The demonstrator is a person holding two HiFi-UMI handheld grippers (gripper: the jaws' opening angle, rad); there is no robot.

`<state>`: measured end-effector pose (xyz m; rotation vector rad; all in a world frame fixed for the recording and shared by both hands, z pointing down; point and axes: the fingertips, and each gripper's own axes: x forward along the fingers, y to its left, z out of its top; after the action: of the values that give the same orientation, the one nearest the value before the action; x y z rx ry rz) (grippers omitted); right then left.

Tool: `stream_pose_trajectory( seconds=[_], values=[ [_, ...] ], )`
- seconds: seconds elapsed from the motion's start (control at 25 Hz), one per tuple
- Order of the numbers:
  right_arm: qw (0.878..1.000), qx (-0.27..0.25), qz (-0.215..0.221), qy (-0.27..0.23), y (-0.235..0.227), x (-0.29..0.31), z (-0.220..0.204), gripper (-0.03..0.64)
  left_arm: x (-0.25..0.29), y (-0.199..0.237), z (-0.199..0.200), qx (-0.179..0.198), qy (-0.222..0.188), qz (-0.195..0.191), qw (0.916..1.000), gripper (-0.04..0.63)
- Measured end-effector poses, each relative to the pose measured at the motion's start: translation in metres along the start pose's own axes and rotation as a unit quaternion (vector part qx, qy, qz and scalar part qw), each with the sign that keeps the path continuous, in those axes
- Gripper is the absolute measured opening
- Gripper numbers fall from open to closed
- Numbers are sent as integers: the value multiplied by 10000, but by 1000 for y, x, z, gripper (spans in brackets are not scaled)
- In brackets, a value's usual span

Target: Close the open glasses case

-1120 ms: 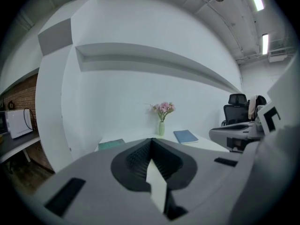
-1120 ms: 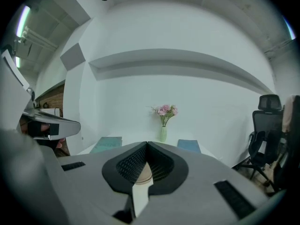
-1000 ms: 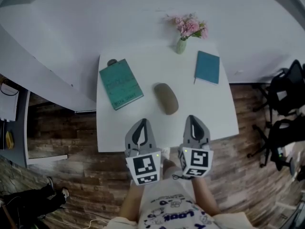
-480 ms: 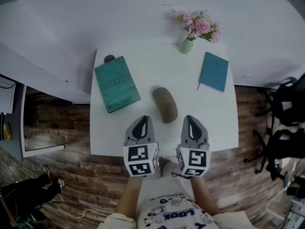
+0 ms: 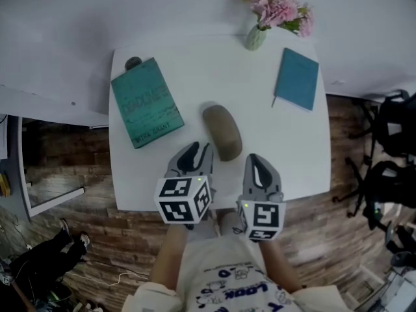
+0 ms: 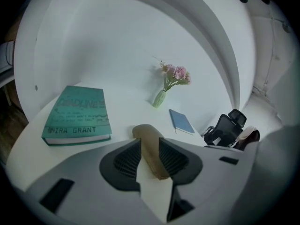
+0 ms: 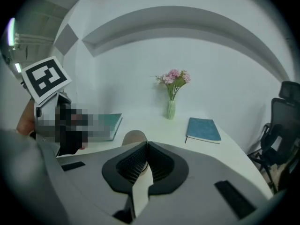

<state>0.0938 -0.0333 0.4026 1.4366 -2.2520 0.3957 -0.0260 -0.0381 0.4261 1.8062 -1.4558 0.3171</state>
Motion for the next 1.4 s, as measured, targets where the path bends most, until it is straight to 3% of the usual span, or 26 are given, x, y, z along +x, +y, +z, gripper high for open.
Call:
stream_pose_trajectory(
  seconds=[0.2,0.44,0.68,0.96,1.16,1.4],
  values=[
    [9993,10,30,375,8,7,-26,2,24,6,-13,-219,463,-256,9984,134],
    [9965,286,85,784,21,12,-51,2,45,6,-23,-983,838,-725,9890,183],
    [9880,658,317,1360,39,15,-82,3,60,4,-22,-1132,1196,-1183,9792,210],
    [9805,1200,429,1499,55,25,-95,66,64,-7,-23,-1561,1300,-1478,9679,210],
    [9731,1661,468,1525,61,35,-101,74,71,-14,-26,-1373,1458,-1511,9680,209],
    [9690,1951,138,1509,45,38,-104,95,71,-13,-26,-1411,1495,-1532,9666,210]
  ],
)
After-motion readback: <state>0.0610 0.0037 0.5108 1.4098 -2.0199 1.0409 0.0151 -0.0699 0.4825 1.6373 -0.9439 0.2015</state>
